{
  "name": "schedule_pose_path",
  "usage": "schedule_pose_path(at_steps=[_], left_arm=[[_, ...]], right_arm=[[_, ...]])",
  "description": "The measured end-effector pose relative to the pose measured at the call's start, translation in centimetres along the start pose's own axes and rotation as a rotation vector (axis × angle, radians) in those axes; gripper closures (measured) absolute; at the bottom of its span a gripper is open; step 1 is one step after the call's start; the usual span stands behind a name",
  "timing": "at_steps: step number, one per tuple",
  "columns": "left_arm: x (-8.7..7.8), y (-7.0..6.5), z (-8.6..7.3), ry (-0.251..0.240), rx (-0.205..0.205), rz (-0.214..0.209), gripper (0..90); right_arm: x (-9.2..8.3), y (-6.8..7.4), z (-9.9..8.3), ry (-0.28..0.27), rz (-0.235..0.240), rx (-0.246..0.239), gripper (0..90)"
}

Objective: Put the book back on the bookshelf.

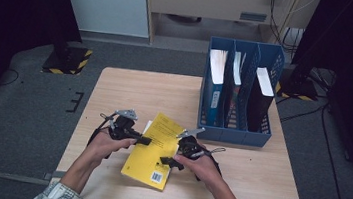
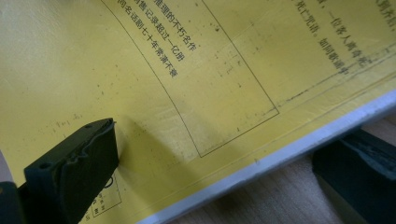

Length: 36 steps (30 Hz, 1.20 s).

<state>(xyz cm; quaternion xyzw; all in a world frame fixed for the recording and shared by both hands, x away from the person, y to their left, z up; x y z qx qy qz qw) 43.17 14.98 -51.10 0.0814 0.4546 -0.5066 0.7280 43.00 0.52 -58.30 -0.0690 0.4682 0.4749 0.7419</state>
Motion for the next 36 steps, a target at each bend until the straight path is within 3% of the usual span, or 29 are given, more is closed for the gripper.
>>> schedule_pose_path(at_steps=[8, 18, 24, 27, 31, 36], left_arm=[[-0.4, 0.4, -0.7, 0.022, 0.013, 0.011, 84.6], [-1.0, 1.2, -1.6, 0.030, 0.021, 0.026, 83.8], [-1.7, 1.5, -1.6, -0.009, 0.015, 0.019, 83.8], [-2.0, 1.6, -1.4, -0.028, 0.012, 0.020, 83.8], [-2.1, 1.5, -1.2, -0.035, 0.012, 0.020, 83.8], [-2.1, 1.5, -1.1, -0.044, 0.010, 0.017, 83.5]], right_arm=[[-1.1, -0.4, 0.5, -0.028, 0.043, 0.059, 21.3], [-2.3, 0.3, 2.1, -0.049, -0.001, 0.025, 30.2], [-3.7, 1.1, 3.7, -0.068, -0.018, -0.010, 36.2], [-4.5, 2.0, 5.0, -0.069, -0.035, -0.059, 37.7], [-4.2, 2.4, 5.6, -0.028, -0.068, -0.107, 38.6], [-3.4, 2.8, 6.0, -0.008, -0.085, -0.130, 38.8]])
Point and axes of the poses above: each handheld gripper's, and its own axes: x roughly forward along the jaws, z roughly out of its top, y roughly to its left, the point moved 8 cm from there along x, roughly forward along the jaws, and after that the axes turned 9 degrees about y, right-handed, at the moved point
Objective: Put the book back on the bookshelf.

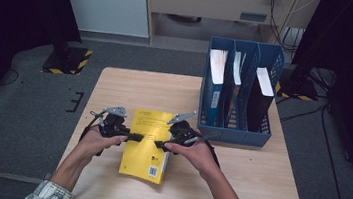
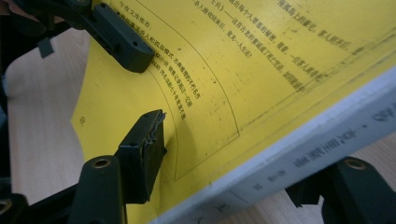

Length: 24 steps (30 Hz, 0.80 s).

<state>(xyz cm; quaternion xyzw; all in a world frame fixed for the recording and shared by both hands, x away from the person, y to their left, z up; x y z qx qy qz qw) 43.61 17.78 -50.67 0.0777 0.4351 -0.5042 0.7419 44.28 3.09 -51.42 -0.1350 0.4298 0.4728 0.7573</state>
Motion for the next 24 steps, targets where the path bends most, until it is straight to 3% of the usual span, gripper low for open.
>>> schedule_pose_path(at_steps=[9, 16, 24], left_arm=[[-0.3, 0.2, 0.5, -0.024, -0.010, 0.021, 82.9], [-0.7, 0.1, 0.8, -0.015, 0.000, 0.033, 82.7], [-1.1, 0.4, 1.2, -0.041, -0.007, 0.045, 80.5]], right_arm=[[-0.4, -0.2, 0.8, 0.008, -0.037, -0.017, 44.3], [-0.8, -0.2, 1.4, 0.012, -0.058, -0.029, 45.2], [-1.5, -0.4, 2.1, -0.007, -0.072, -0.029, 55.6]])
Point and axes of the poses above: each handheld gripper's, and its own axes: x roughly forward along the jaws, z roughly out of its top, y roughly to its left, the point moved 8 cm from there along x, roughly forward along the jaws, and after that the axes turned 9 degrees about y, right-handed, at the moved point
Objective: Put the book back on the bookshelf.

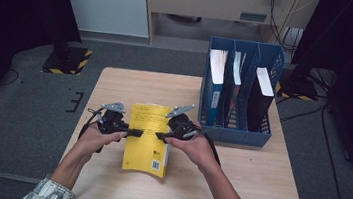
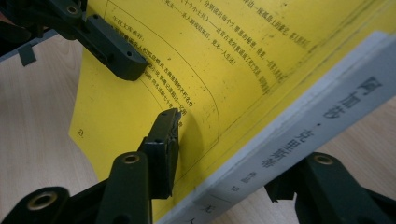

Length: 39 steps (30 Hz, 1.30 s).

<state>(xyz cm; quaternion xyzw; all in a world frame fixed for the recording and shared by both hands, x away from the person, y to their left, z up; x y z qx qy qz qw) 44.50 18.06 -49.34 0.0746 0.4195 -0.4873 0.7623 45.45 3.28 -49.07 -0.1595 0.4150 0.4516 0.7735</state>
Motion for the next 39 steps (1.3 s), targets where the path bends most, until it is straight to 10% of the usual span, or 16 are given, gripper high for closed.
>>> schedule_pose_path(at_steps=[16, 39], left_arm=[[-0.7, 0.9, 1.1, -0.025, -0.005, 0.099, 76.3], [-0.8, 1.2, 1.0, -0.026, -0.022, 0.094, 79.3]], right_arm=[[-2.5, -0.8, 2.3, -0.050, -0.118, -0.065, 71.7], [-2.3, 0.4, 2.9, -0.032, -0.100, -0.129, 65.6]])
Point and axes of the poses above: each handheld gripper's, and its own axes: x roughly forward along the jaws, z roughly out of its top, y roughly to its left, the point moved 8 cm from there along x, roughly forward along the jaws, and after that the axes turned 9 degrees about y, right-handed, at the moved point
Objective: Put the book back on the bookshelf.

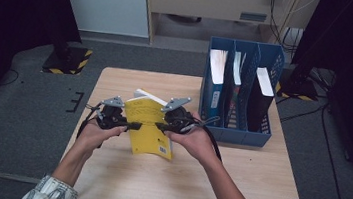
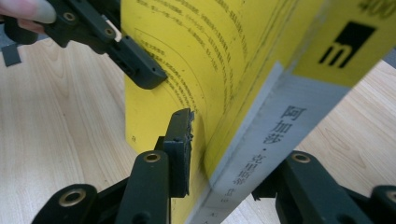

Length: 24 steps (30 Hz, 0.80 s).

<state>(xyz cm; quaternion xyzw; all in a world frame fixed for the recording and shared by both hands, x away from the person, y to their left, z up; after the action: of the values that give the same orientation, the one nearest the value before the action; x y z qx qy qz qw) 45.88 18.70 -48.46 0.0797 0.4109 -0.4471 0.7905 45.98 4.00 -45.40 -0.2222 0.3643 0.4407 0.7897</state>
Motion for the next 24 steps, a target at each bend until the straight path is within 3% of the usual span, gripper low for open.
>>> schedule_pose_path(at_steps=[2, 5, 10, 14, 19, 24], left_arm=[[-0.04, 0.00, -0.03, 0.003, 0.004, 0.001, 79.6], [-0.07, 0.00, -0.07, 0.002, 0.000, -0.002, 79.2], [-0.03, 0.21, -0.05, -0.003, -0.008, 0.009, 74.6], [-0.15, 0.55, 0.17, -0.026, -0.021, 0.027, 70.8], [-0.33, 0.74, 0.66, -0.063, -0.037, 0.048, 72.2], [-0.21, 0.83, 0.79, -0.061, -0.042, 0.061, 71.9]], right_arm=[[0.06, 0.07, 0.10, 0.003, 0.007, 0.000, 62.3], [0.09, -0.04, 0.15, 0.008, -0.012, -0.002, 69.3], [0.09, -0.23, 0.13, 0.001, -0.022, 0.014, 71.2], [-0.12, -0.55, 0.40, -0.022, -0.045, 0.004, 73.8], [-0.73, -0.86, 0.92, -0.042, -0.085, -0.011, 74.6], [-0.83, -0.63, 0.82, -0.042, -0.075, -0.028, 74.4]])
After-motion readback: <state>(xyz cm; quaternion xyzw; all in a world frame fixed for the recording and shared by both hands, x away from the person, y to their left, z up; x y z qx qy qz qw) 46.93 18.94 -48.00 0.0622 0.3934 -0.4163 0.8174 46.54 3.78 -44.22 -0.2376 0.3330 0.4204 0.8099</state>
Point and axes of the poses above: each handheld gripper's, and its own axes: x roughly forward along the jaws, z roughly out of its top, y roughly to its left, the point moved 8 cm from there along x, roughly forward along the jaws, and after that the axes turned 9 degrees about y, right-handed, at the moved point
